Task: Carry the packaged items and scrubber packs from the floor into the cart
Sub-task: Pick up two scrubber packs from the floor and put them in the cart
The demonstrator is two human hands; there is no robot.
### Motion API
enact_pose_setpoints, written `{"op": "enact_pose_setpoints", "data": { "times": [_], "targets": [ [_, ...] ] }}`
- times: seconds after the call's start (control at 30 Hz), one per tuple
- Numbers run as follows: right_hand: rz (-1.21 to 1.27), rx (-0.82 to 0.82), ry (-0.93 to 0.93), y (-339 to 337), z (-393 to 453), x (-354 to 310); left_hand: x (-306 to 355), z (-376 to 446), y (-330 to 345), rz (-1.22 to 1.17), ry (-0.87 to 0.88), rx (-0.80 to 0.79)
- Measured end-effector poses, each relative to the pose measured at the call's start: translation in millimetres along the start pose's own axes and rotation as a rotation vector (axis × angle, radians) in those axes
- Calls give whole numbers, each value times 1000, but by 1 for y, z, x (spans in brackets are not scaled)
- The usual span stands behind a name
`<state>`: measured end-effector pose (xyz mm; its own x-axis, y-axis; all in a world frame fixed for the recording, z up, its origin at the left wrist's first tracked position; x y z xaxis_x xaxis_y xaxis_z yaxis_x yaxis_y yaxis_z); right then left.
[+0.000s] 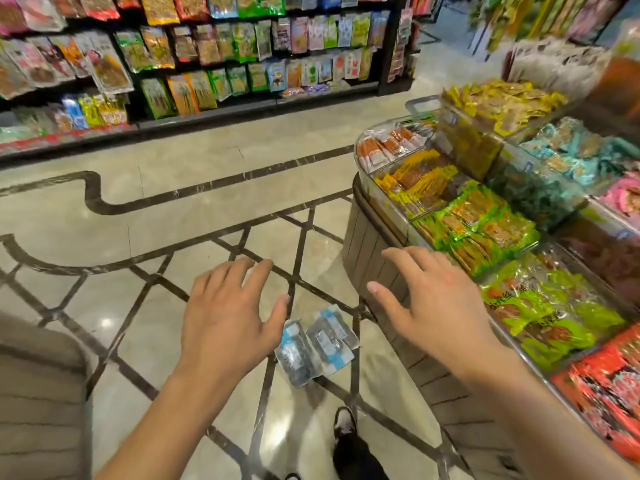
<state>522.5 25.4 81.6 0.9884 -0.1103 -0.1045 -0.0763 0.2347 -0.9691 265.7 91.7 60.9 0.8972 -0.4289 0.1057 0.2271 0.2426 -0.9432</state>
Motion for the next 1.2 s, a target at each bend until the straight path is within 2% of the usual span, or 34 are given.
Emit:
{"op": "enact_pose_setpoints", "data": {
  "times": [0.2, 0.37, 0.53, 0.7, 0.9, 1.07, 1.2],
  "targets": [
    [97, -82, -37, 48, 69, 24, -1, 50, 37, -37, -91, -52],
    [160, -57, -131, 91, 112, 40, -4, 76, 71, -35, -174, -64],
    [188, -226, -92, 159, 141, 42, -19, 80, 143, -76, -236, -91],
    [191, -288, -47, 270, 143, 36, -50, 65, 271, -104, -258, -165],
    [212, -455, 36, 448, 130, 38, -89, 31, 451, -94, -233, -229],
    [266, -684, 159, 624, 112, 52, -105, -17, 617, -141, -287, -494],
    [205, -889, 164, 737, 101, 59, -105, -39, 723, -126, -266, -557]
  ]
}}
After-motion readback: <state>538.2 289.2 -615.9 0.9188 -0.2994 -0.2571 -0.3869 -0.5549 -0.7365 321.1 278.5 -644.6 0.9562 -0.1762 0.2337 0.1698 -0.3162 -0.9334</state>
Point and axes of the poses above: each hand's wrist, its own z-axis towards the middle knuckle, its own y-axis out of the palm, x = y × z, the point moved 2 cm from there along z, towards the middle knuckle, and after that the axes turned 1 degree about y, right-handed, at the moved point
